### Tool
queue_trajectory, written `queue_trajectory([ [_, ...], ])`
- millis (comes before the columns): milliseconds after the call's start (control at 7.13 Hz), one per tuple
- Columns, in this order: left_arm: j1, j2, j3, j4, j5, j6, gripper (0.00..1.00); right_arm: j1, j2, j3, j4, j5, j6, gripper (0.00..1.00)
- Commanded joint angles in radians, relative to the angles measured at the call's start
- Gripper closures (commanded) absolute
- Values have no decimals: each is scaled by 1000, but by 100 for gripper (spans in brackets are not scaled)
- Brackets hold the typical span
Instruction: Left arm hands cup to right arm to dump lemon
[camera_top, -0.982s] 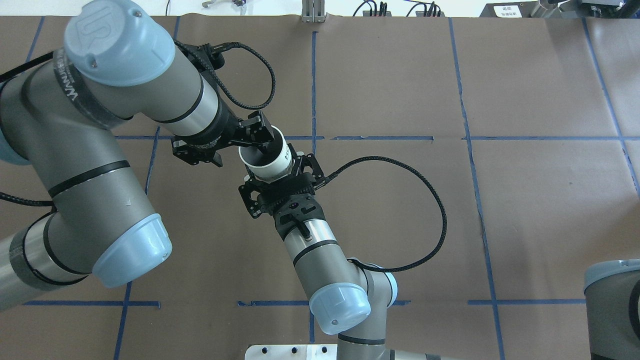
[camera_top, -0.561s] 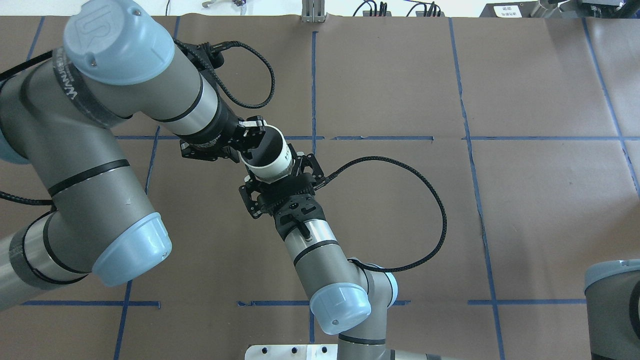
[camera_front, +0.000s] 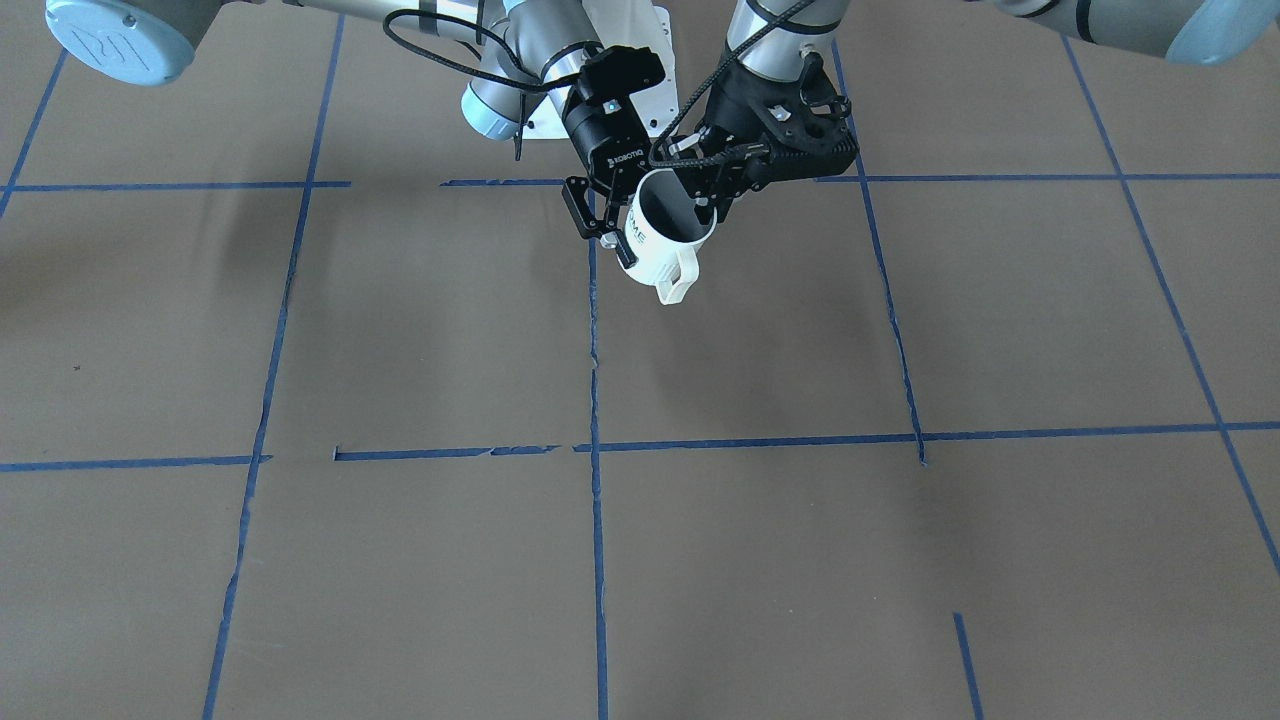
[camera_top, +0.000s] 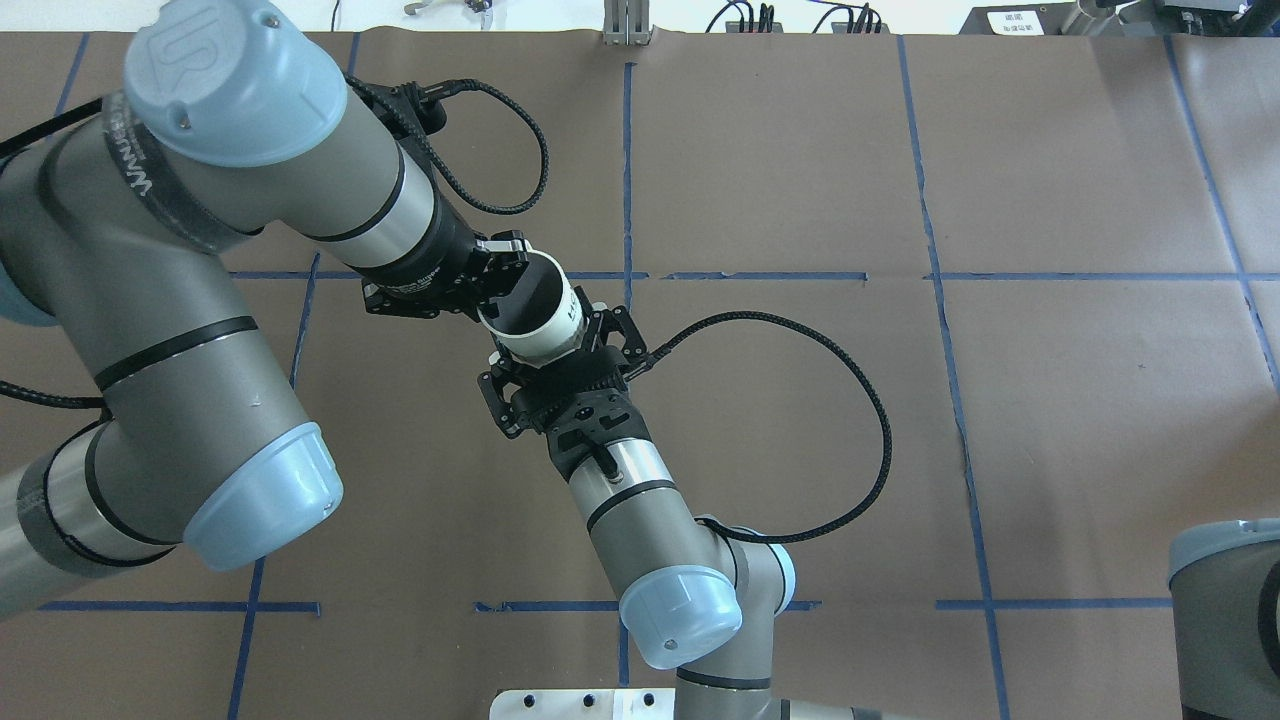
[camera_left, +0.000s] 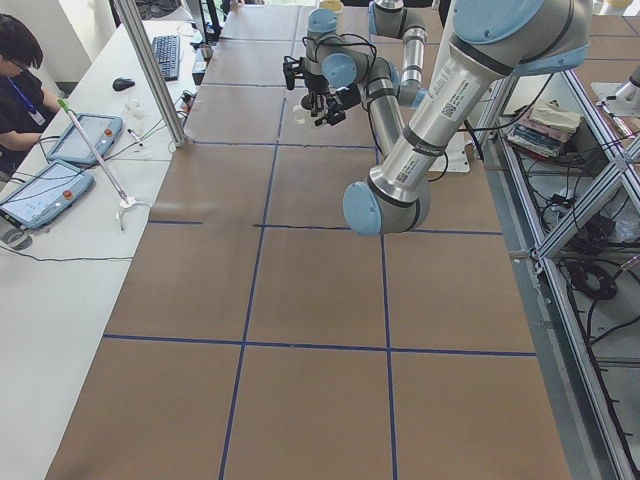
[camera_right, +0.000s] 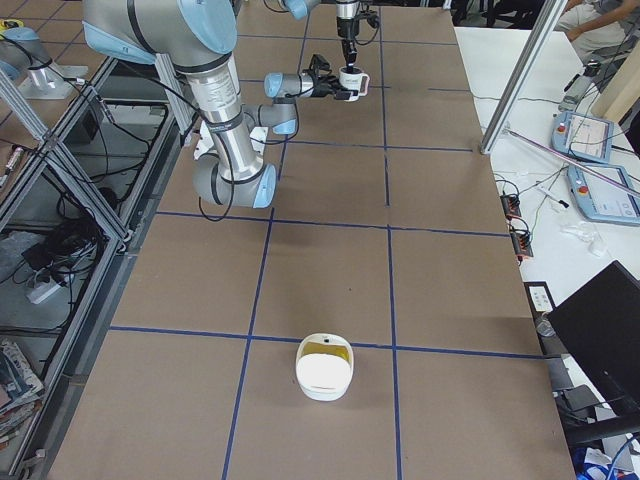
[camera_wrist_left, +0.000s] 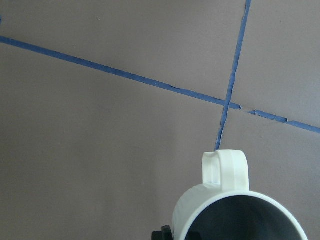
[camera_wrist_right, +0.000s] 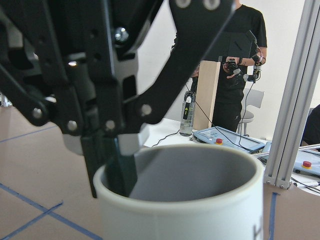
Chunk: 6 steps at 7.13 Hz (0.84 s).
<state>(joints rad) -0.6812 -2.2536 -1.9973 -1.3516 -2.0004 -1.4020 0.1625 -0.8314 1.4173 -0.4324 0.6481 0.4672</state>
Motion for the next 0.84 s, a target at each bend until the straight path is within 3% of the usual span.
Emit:
queue_trajectory([
  [0, -1, 0, 0, 0, 0, 1, 100, 0, 0, 2, 3, -2, -16, 0],
  [701, -49, -4, 49, -13, -1, 15, 100, 0, -8, 2, 3, -2, -16, 0],
])
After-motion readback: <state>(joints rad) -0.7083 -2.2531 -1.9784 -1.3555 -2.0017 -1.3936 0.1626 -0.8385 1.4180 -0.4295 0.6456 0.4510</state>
